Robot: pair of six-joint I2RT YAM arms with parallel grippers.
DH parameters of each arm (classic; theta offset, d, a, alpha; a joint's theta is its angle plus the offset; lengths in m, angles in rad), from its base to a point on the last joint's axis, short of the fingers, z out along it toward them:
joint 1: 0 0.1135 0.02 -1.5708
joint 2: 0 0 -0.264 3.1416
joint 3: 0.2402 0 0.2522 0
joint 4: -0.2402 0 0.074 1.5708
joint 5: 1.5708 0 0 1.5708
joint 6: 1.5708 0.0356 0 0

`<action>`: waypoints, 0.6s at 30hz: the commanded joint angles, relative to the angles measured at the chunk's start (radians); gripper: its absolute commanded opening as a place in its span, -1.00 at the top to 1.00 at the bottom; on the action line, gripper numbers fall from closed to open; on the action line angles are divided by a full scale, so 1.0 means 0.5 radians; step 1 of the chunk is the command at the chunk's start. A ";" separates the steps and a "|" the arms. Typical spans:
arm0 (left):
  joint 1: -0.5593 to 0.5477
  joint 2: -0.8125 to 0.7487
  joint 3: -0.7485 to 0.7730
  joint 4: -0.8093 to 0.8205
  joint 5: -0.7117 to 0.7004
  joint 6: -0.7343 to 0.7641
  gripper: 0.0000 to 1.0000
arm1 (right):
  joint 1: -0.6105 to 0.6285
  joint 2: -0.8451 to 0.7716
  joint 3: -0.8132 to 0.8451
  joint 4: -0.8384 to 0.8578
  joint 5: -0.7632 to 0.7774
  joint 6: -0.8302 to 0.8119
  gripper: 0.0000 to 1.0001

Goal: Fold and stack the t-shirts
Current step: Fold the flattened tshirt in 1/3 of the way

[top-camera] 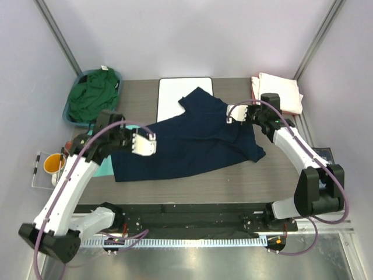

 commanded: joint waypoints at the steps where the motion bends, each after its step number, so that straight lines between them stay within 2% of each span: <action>1: -0.016 0.591 0.338 0.501 -0.039 -0.349 1.00 | 0.001 0.336 0.279 0.444 0.095 -0.012 0.98; 2: -0.041 0.724 0.424 0.614 -0.124 -0.367 1.00 | -0.002 0.432 0.356 0.655 0.156 -0.018 0.98; 3: -0.053 0.902 0.547 0.721 -0.323 -0.377 0.99 | -0.011 0.533 0.457 0.727 0.193 -0.018 0.97; 4: -0.065 1.213 0.891 0.744 -0.391 -0.392 1.00 | -0.017 0.762 0.741 0.782 0.233 -0.003 0.98; 6: -0.096 1.552 1.358 0.747 -0.602 -0.475 1.00 | -0.030 0.984 1.101 0.954 0.398 0.119 0.98; 7: -0.111 1.691 1.874 0.777 -0.662 -0.496 1.00 | -0.039 1.082 1.470 1.006 0.454 0.129 0.98; 8: -0.136 1.984 2.144 0.829 -0.741 -0.496 0.99 | -0.042 1.269 1.656 1.143 0.478 0.108 0.97; 9: -0.154 2.105 2.398 0.930 -0.888 -0.445 0.99 | -0.051 1.343 2.004 1.214 0.615 0.083 0.98; 10: -0.169 2.225 2.765 1.277 -0.974 -0.335 1.00 | -0.057 1.411 2.181 1.279 0.647 0.065 0.98; 12: -0.206 2.361 2.846 1.976 -1.021 0.198 0.99 | -0.057 1.552 2.649 1.411 0.724 0.025 0.98; 13: -0.210 2.358 2.697 2.363 -0.875 0.370 0.99 | -0.057 1.565 2.761 1.430 0.742 0.022 0.97; 14: -0.207 2.352 2.641 2.998 -0.768 0.512 0.99 | -0.057 1.550 2.826 1.518 0.752 0.009 0.97; 15: -0.210 2.330 2.598 3.199 -0.642 0.704 0.99 | -0.057 1.453 2.818 1.604 0.758 -0.030 0.97; 17: -0.225 2.290 2.527 3.644 -0.418 0.761 0.99 | -0.060 1.293 2.692 1.839 0.758 -0.058 0.98; 18: -0.228 2.223 2.490 3.762 -0.377 0.777 0.99 | -0.057 1.061 2.582 1.884 0.758 -0.055 0.98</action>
